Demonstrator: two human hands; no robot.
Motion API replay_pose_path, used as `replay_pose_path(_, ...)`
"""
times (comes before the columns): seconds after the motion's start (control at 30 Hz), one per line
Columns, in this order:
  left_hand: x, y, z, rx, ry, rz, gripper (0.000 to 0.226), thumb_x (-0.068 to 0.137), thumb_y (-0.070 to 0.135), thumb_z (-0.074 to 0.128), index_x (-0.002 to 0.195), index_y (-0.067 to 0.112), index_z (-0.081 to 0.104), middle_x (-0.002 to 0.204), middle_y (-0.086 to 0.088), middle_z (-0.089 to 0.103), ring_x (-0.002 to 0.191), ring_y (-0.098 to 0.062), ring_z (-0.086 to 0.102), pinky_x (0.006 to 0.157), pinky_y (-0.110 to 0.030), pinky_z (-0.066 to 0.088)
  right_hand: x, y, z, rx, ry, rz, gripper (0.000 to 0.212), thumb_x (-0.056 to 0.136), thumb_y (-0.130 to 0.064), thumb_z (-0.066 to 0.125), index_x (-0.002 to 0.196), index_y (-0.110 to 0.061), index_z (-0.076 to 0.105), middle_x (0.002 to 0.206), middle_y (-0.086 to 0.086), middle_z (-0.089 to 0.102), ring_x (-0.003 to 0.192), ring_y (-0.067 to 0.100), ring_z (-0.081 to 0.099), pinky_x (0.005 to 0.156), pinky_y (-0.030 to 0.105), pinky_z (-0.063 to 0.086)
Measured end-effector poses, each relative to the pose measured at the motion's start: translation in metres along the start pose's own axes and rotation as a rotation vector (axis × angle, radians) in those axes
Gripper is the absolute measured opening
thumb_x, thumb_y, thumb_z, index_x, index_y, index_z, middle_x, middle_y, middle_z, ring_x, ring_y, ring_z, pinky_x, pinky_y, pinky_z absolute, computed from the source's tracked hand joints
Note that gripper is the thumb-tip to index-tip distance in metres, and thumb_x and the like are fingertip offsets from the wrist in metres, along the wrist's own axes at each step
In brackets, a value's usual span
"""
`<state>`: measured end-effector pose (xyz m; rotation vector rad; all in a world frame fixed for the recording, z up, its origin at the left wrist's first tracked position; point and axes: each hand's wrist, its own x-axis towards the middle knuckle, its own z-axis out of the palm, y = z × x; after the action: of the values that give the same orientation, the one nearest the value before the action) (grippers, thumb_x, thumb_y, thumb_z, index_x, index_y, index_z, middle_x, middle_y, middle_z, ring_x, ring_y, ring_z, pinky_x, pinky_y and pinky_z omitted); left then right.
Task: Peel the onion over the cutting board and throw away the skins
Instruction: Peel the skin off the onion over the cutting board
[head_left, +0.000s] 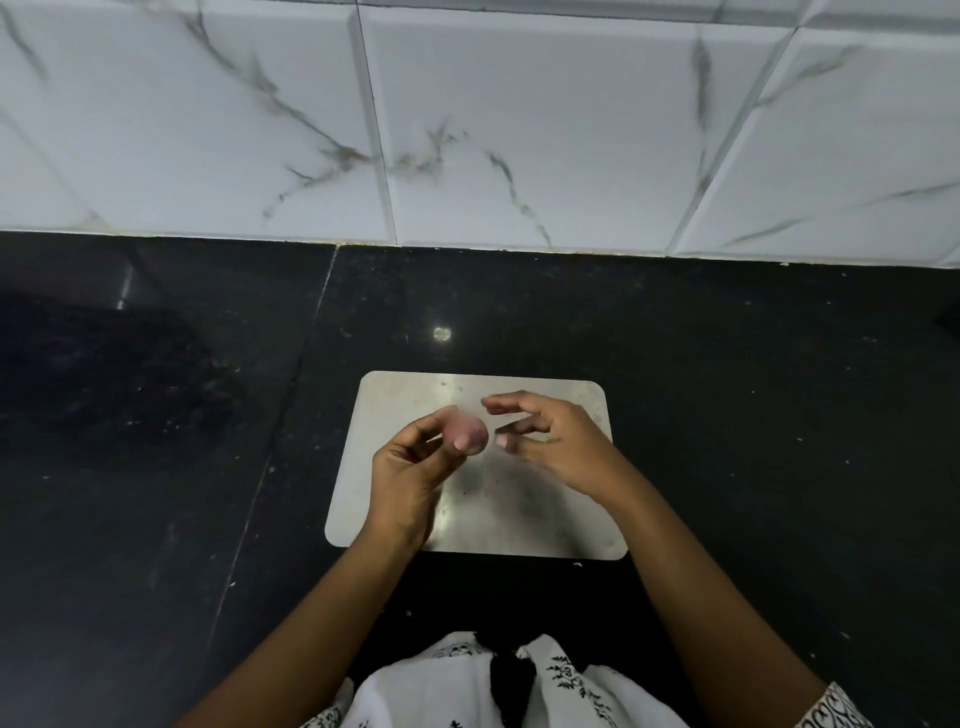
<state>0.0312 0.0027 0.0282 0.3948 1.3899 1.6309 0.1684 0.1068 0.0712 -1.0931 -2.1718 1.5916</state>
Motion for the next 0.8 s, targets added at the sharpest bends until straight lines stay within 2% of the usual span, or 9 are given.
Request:
replay_pose_path(0.1,-0.003,0.004,0.002,-0.028,-0.043,0.095,0.037,0.071,0.015,0.074,0.108,0.013,0.067,0.111,-0.010,0.070,0.106,-0.025,0.065,0.083,-0.029,0.055,-0.007,-0.009,0.011,0.074,-0.024,-0.096,0.047,0.077,-0.017,0.073,0.115,-0.039,0.057,0.110,-0.027,0.055,0.092,-0.004,0.062,0.070,0.006,0.047)
replay_pose_path(0.17,-0.005,0.009,0.003,-0.078,-0.081,0.109,0.048,0.063,0.032,0.083,0.105,0.015,0.069,0.108,-0.008,0.071,0.104,-0.024,0.066,0.080,-0.027,0.055,-0.009,-0.013,0.014,0.180,0.046,-0.112,0.044,0.075,-0.015,0.075,0.114,-0.032,0.062,0.110,-0.017,0.059,0.090,0.001,0.065,0.070,0.013,0.052)
replay_pose_path(0.23,-0.005,0.012,0.002,-0.133,-0.129,0.080,0.056,0.055,0.041,0.086,0.104,0.018,0.071,0.106,-0.005,0.072,0.102,-0.021,0.067,0.079,-0.026,0.055,-0.010,-0.016,0.014,0.293,0.079,-0.107,0.042,0.074,-0.015,0.074,0.113,-0.026,0.064,0.110,-0.004,0.060,0.089,0.010,0.067,0.069,0.021,0.055)
replay_pose_path(0.33,-0.008,0.015,0.005,-0.163,-0.147,0.027,0.039,0.067,0.030,0.078,0.104,0.019,0.072,0.106,-0.003,0.073,0.102,-0.019,0.067,0.075,-0.023,0.054,-0.011,-0.022,0.015,0.296,0.102,-0.100,0.041,0.076,-0.016,0.073,0.114,-0.026,0.063,0.107,-0.001,0.059,0.087,0.009,0.067,0.069,0.021,0.056)
replay_pose_path(0.43,-0.011,0.020,0.008,-0.139,-0.095,-0.002,0.030,0.077,0.016,0.062,0.106,0.014,0.068,0.105,-0.003,0.073,0.100,-0.019,0.068,0.072,-0.022,0.054,-0.012,-0.027,0.012,0.150,0.147,-0.133,0.041,0.076,-0.021,0.073,0.116,-0.023,0.063,0.101,-0.010,0.061,0.090,-0.001,0.063,0.074,0.016,0.053)
replay_pose_path(0.53,-0.012,0.026,0.009,-0.104,-0.087,0.014,0.029,0.075,0.017,0.064,0.103,0.016,0.069,0.107,-0.006,0.071,0.098,-0.020,0.068,0.070,-0.021,0.054,-0.013,-0.031,0.011,0.033,0.275,-0.202,0.034,0.076,-0.022,0.073,0.109,-0.019,0.068,0.097,-0.015,0.064,0.089,-0.006,0.061,0.072,0.008,0.048)
replay_pose_path(0.63,-0.013,0.031,0.008,-0.059,-0.093,0.054,0.030,0.071,0.017,0.068,0.101,0.017,0.069,0.103,-0.001,0.072,0.096,-0.017,0.069,0.071,-0.021,0.054,-0.014,-0.037,0.015,-0.117,0.387,-0.167,0.029,0.075,-0.026,0.073,0.103,-0.022,0.071,0.091,-0.017,0.064,0.078,-0.006,0.062,0.068,0.006,0.048)
replay_pose_path(0.7,-0.014,0.033,0.007,-0.046,-0.102,0.085,0.034,0.069,0.014,0.070,0.103,0.015,0.067,0.100,-0.001,0.073,0.094,-0.015,0.069,0.073,-0.023,0.055,-0.015,-0.042,0.018,-0.170,0.427,-0.134,0.026,0.075,-0.028,0.073,0.101,-0.023,0.072,0.090,-0.017,0.066,0.076,-0.005,0.062,0.069,0.009,0.049)
replay_pose_path(0.8,-0.015,0.036,0.003,-0.009,-0.106,0.135,0.041,0.071,0.006,0.071,0.111,0.006,0.064,0.108,-0.011,0.070,0.097,-0.019,0.069,0.078,-0.026,0.055,-0.016,-0.049,0.018,-0.193,0.437,-0.097,0.018,0.077,-0.027,0.072,0.095,-0.023,0.073,0.086,-0.014,0.070,0.077,-0.002,0.062,0.071,0.016,0.052)
